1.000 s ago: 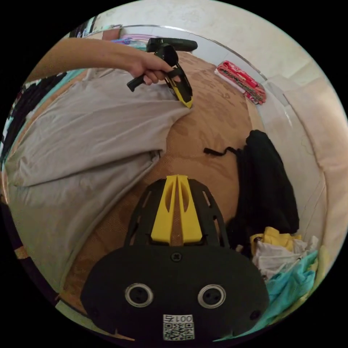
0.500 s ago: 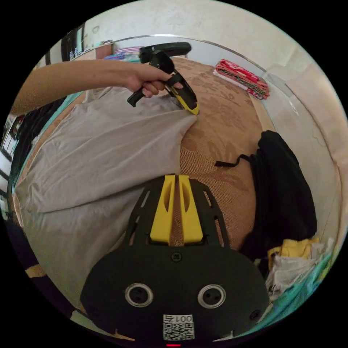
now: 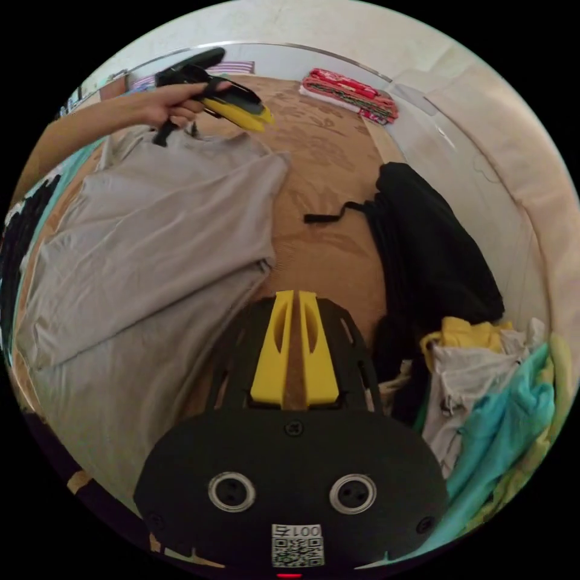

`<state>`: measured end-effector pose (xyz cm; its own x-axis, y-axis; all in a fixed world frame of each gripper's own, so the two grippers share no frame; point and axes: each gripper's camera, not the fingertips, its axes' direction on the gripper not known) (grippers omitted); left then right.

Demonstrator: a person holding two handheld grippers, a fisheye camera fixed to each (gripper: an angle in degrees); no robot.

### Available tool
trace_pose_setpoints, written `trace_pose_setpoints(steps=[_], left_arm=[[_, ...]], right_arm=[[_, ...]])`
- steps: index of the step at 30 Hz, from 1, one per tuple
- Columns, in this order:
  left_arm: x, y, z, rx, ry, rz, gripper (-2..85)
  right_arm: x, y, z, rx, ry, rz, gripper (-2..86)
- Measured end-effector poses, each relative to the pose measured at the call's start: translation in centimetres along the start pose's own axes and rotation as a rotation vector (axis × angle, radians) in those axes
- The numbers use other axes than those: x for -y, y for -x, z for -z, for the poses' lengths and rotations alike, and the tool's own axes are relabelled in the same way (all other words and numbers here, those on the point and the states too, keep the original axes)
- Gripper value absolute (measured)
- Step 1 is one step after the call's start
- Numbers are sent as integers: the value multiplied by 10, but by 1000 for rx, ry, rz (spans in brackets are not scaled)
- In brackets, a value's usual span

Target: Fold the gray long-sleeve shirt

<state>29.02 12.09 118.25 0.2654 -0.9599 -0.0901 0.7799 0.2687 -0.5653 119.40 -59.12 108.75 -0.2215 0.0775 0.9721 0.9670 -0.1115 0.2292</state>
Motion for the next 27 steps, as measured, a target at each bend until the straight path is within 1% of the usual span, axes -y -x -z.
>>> trace_pose_setpoints(steps=[2, 3, 5, 7, 8, 10, 11, 13, 15, 17, 18, 19, 20, 21, 23, 24, 26, 27], left_arm=[[-18, -1, 34, 60, -38, 2, 57], [-36, -5, 58, 124, -68, -4, 52], [-72, -11, 95, 246, -117, 1, 46], [-133, -15, 145, 453, -175, 58, 38], [-149, -14, 157, 500, -187, 81, 38], [-216, -2, 205, 627, -246, 208, 42], [-232, 3, 216, 639, -256, 236, 45], [-286, 31, 254, 635, -275, 363, 61], [-316, 52, 276, 601, -302, 429, 70], [-339, 70, 292, 553, -322, 468, 78], [-351, 80, 300, 502, -346, 495, 78], [-360, 86, 306, 437, -371, 483, 76], [-364, 87, 309, 410, -380, 470, 75], [-371, 88, 312, 382, -375, 449, 66], [-381, 87, 316, 390, -332, 437, 56], [-392, 83, 321, 397, -315, 433, 50], [-415, 75, 332, 359, -326, 422, 45], [-434, 69, 341, 319, -347, 416, 44]], right_arm=[[0, 1, -5, -83, 31, -15, 8], [1, 2, -4, -82, 27, -14, 8], [13, 9, -2, -21, -5, -7, 7], [31, 24, -1, 15, -43, 38, 8], [48, 37, -3, 21, -73, 82, 10], [79, 60, -8, 44, -128, 161, 15], [102, 75, -14, 79, -162, 207, 18], [142, 98, -24, 169, -200, 283, 27], [186, 123, -34, 250, -274, 334, 42], [252, 160, -55, 347, -336, 386, 82], [271, 171, -62, 364, -337, 398, 91], [309, 191, -78, 400, -331, 414, 105], [348, 210, -96, 438, -316, 406, 114], [368, 219, -104, 457, -310, 395, 115], [440, 249, -139, 512, -274, 324, 121], [457, 256, -148, 522, -257, 302, 122], [517, 279, -187, 554, -170, 216, 122], [529, 284, -198, 562, -145, 197, 121]])
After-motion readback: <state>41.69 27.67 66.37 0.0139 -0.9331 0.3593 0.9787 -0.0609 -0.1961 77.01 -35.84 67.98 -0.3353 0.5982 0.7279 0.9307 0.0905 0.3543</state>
